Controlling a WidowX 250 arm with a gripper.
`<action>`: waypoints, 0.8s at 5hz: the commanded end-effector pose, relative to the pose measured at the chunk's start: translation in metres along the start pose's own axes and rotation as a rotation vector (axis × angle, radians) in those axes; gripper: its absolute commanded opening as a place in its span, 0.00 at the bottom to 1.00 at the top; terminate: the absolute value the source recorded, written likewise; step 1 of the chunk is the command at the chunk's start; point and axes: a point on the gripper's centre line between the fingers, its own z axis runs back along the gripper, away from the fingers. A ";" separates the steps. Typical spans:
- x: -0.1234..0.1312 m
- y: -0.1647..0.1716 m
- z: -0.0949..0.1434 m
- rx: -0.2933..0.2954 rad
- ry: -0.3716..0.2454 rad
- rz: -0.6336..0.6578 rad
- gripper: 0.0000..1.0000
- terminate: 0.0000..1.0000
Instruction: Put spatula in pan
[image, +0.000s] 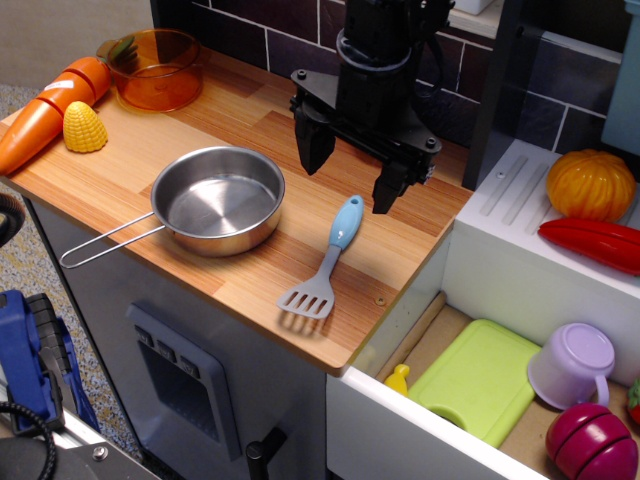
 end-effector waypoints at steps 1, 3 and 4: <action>0.000 0.000 0.000 0.000 0.000 0.000 1.00 0.00; 0.004 0.007 -0.019 -0.006 -0.023 0.062 1.00 0.00; -0.002 0.012 -0.031 -0.027 -0.034 0.068 1.00 0.00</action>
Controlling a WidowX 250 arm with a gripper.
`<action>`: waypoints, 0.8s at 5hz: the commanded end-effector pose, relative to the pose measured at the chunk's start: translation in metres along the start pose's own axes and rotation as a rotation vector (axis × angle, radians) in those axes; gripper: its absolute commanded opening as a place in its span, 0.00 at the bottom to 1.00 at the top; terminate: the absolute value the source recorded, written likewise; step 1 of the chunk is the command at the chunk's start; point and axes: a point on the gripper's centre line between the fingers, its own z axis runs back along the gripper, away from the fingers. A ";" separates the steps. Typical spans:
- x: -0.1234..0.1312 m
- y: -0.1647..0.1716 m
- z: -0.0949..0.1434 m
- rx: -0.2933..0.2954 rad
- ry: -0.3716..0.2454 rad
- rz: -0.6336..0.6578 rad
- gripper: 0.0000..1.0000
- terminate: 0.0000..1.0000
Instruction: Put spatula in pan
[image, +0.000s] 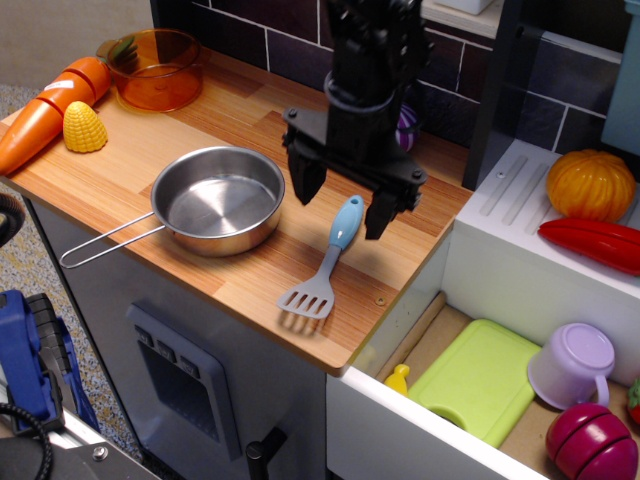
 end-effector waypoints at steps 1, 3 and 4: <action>0.003 0.010 -0.010 -0.032 -0.041 0.010 1.00 0.00; 0.015 0.008 -0.025 -0.050 -0.074 0.016 1.00 0.00; 0.016 0.002 -0.031 -0.018 -0.070 0.037 0.00 0.00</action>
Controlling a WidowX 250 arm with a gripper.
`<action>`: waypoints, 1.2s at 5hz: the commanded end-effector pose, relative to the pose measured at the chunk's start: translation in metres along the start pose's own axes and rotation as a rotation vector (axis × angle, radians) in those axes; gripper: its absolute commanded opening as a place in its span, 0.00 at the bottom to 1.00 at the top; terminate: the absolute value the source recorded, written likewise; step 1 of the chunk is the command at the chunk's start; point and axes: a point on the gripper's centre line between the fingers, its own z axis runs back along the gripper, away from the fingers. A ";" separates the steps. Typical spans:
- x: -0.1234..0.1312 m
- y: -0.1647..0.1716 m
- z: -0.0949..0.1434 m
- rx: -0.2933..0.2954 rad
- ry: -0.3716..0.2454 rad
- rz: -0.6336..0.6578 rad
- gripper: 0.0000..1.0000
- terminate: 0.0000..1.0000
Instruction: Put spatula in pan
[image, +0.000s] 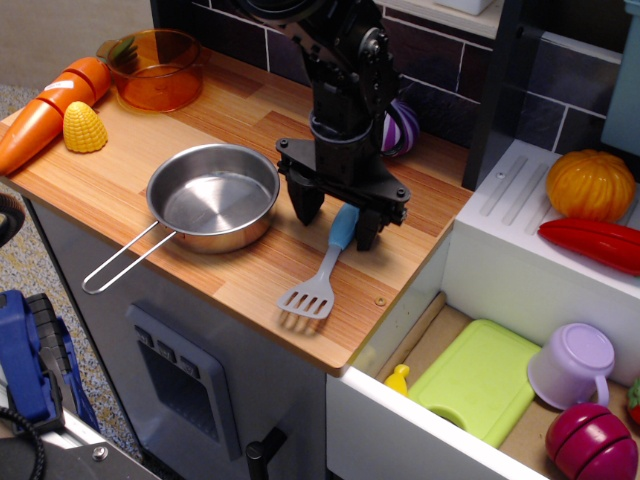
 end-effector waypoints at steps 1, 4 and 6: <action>0.008 -0.011 0.008 0.038 -0.008 0.011 0.00 0.00; 0.021 0.018 0.059 0.164 0.050 -0.233 0.00 0.00; 0.021 0.078 0.058 0.138 0.025 -0.387 0.00 0.00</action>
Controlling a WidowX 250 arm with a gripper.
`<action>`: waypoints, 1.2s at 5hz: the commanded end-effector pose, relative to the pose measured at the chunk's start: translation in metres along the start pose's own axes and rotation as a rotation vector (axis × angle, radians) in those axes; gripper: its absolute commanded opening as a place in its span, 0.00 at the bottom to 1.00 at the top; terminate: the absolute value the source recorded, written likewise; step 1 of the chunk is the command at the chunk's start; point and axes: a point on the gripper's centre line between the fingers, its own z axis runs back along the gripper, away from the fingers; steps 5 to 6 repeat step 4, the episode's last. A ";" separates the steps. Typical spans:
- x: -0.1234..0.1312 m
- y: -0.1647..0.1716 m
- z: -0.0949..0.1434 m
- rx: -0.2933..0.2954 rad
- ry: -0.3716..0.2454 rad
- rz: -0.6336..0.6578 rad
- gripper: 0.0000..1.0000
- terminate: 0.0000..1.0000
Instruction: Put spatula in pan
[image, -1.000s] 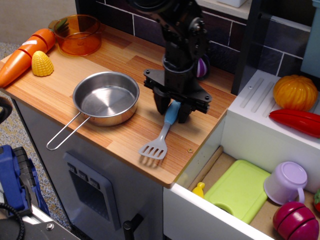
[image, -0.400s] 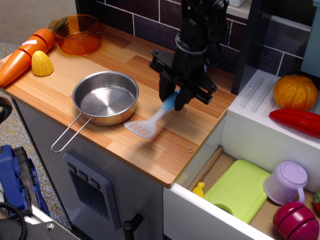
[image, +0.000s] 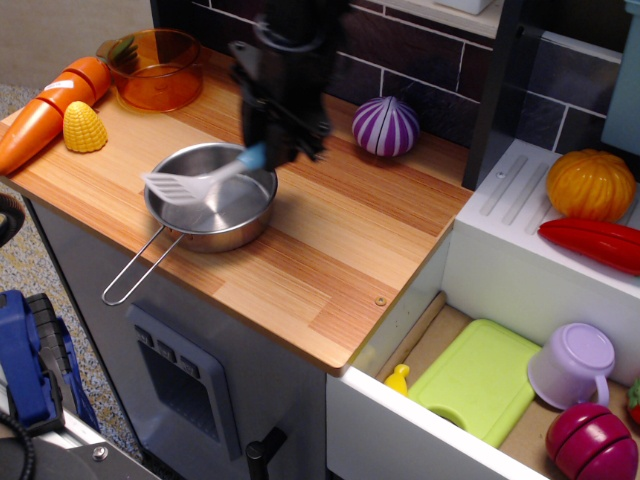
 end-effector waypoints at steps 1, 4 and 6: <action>0.002 0.034 0.007 0.009 -0.099 -0.054 0.00 0.00; 0.004 0.038 0.006 -0.028 -0.128 -0.042 1.00 1.00; 0.004 0.038 0.006 -0.028 -0.128 -0.042 1.00 1.00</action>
